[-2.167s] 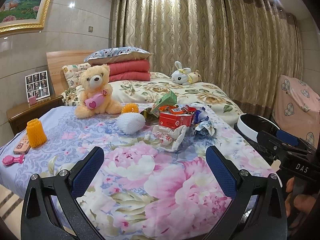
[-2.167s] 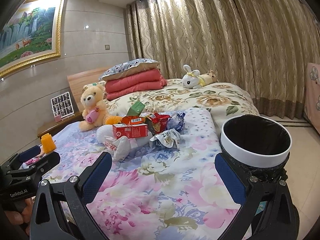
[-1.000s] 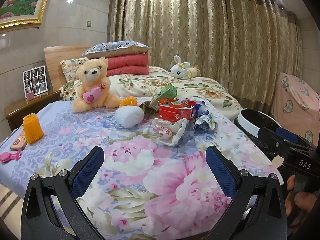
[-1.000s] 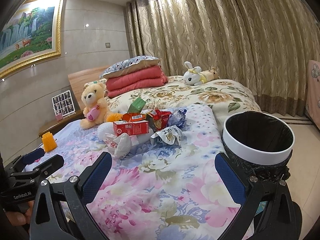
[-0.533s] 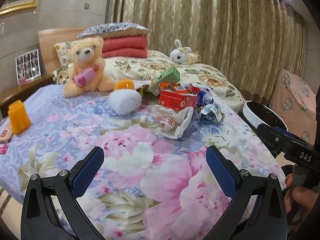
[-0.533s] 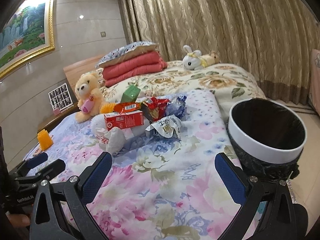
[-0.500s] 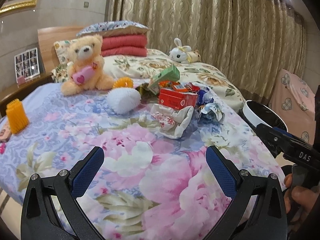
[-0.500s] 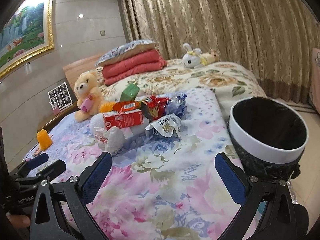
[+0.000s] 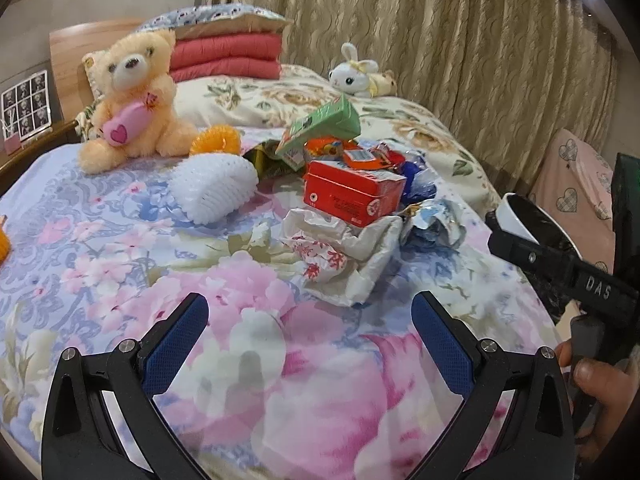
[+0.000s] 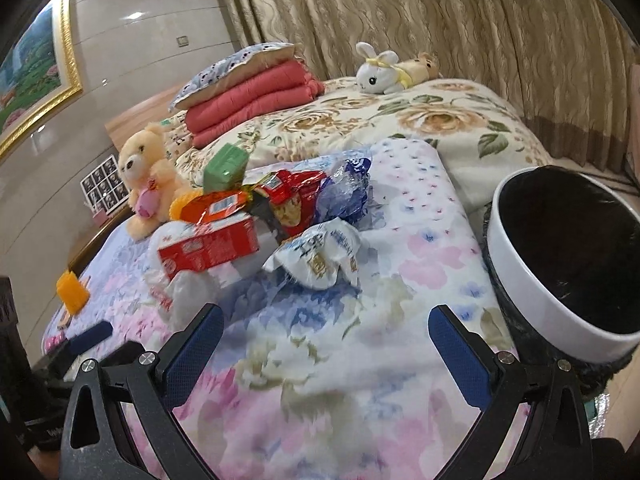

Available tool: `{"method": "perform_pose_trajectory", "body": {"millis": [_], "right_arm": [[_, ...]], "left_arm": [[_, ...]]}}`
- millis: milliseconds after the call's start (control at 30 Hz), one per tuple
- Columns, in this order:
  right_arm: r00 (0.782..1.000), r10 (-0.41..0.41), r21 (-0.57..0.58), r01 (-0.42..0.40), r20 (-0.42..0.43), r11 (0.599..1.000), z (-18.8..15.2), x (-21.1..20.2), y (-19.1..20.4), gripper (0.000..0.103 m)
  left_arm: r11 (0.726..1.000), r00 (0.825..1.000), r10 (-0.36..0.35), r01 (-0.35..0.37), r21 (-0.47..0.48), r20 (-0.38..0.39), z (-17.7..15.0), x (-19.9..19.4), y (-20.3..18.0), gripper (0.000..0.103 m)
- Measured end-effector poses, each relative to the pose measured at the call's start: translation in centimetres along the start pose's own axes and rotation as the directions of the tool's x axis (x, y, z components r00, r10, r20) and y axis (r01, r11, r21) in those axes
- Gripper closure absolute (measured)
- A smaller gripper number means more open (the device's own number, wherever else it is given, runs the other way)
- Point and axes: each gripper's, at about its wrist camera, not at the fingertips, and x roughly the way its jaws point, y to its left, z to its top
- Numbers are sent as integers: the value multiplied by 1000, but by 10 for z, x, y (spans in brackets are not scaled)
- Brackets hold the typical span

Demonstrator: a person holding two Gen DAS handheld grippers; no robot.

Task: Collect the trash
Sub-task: 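Reach the left gripper to the crumpled white paper and close on it, then carry the paper with the left gripper over the bin and release it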

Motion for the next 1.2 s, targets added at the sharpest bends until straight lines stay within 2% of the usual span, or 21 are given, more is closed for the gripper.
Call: {"method": "perform_pose_trajectory", "body": {"millis": [233,400,433,467,500,533,567,633,667,833,1200], "right_arm": [[997,-9,-4,8,-72,1000,18,32,-3,7],[992,12,4,-12,-122,1000,23,53,-5,18],[992,15,8,-14,-128,1000,23,55,-5,21],[991,19,12,-18,-133,1000,24,58,-5,25],[990,29,17,-27,-139,999,24,61,-6,28],[988,41,19,-38,-146,999,24,63,-6,39],[986,55,22,-52,-158,998,24,65,-6,54],[982,72,25,-68,-172,997,22,67,-5,73],[983,79,26,-76,-169,997,21,66,-5,76],[984,104,27,-101,-142,995,15,50,-6,88],[990,107,64,-101,-89,993,1,3,-27,99]], "left_arm": [[1000,999,-29,28,-8,-44,12,21,-2,2],[999,995,-52,51,-9,-79,17,32,-4,17],[998,994,-59,59,0,-91,17,35,-6,24],[998,993,-64,66,8,-101,18,37,-7,35],[997,991,-72,74,19,-112,17,40,-10,41],[996,989,-80,84,29,-124,16,43,-12,54],[995,988,-82,88,38,-130,16,43,-14,63],[995,988,-86,92,47,-125,14,42,-15,69],[994,988,-93,100,49,-119,14,40,-16,73],[991,985,-120,126,43,-123,6,32,-17,80],[969,969,-213,226,102,-124,-5,13,-52,81]]}}
